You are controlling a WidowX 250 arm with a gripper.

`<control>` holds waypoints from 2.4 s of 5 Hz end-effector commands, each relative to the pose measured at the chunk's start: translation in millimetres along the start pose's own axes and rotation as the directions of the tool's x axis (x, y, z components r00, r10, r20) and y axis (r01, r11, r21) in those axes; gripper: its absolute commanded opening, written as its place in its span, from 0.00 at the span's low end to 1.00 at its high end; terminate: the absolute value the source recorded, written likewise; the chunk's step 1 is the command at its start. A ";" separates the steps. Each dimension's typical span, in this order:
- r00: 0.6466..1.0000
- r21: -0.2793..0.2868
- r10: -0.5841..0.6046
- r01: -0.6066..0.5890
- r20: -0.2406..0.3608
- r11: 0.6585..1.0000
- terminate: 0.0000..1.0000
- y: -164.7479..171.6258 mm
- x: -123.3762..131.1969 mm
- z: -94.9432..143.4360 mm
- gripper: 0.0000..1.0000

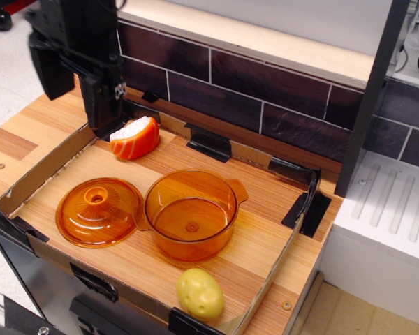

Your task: Put sushi in pot

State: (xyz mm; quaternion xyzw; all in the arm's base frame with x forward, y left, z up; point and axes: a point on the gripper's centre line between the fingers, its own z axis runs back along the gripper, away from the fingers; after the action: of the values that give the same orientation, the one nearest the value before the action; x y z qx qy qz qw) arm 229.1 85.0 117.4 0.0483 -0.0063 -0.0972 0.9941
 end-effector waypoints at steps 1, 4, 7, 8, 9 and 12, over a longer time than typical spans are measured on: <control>0.996 0.008 -0.084 0.083 0.018 0.996 0.00 17.6 51.1 -23.1 1.00; 0.997 -0.042 -0.057 0.059 0.043 0.997 0.00 19.1 72.1 -61.8 1.00; 1.000 -0.006 -0.016 0.016 -0.001 1.000 0.00 33.4 80.7 -84.4 1.00; 0.999 -0.018 -0.019 0.018 -0.033 1.000 0.00 31.4 80.6 -93.2 1.00; 0.999 -0.019 -0.023 0.022 -0.044 1.000 0.00 30.0 80.1 -96.8 1.00; 1.000 -0.018 -0.015 0.015 -0.020 1.000 0.00 27.5 77.7 -95.6 0.00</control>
State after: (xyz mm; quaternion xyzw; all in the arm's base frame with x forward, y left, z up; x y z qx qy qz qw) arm 307.0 107.1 21.6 0.0331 0.0179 -0.1024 0.9940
